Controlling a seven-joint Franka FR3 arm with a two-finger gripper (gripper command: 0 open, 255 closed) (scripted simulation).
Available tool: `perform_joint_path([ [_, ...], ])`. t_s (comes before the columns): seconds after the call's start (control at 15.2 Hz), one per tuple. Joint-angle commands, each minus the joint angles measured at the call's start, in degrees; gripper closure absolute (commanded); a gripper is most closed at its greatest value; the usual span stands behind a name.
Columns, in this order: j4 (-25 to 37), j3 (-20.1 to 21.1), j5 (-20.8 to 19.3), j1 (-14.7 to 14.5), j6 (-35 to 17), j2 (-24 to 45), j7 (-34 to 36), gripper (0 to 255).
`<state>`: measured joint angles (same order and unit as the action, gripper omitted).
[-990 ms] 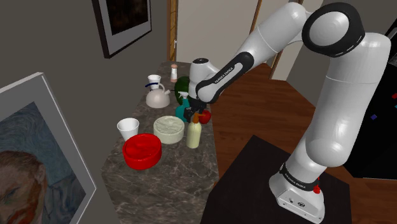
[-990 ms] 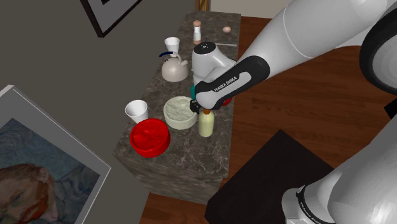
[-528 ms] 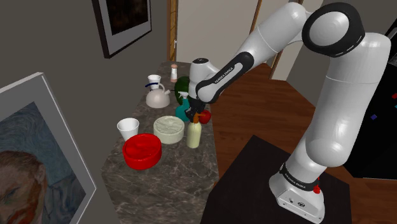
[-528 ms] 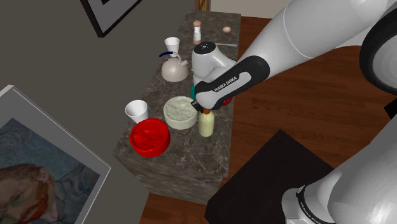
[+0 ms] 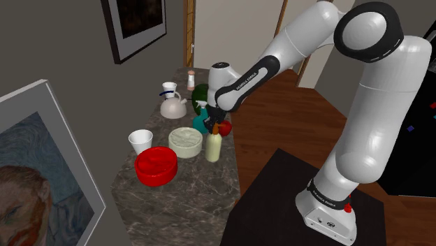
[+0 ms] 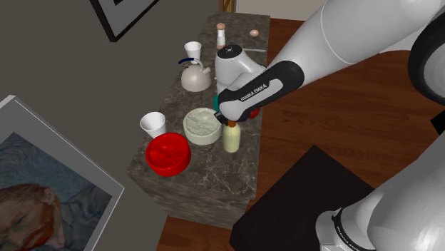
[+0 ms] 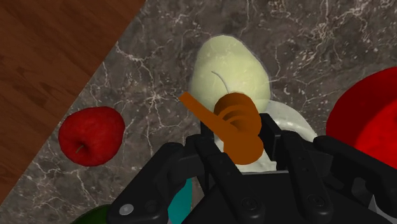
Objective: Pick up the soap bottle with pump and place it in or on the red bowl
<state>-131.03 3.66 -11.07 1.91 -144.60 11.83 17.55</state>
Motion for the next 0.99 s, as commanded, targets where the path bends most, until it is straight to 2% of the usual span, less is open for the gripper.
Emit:
perform_joint_path([
  [0.0,0.2,0.1,0.4,0.0,1.2,-1.1,-0.3,255],
  [0.92,2.8,0.7,2.9,0.2,11.3,-8.6,-2.8,255],
])
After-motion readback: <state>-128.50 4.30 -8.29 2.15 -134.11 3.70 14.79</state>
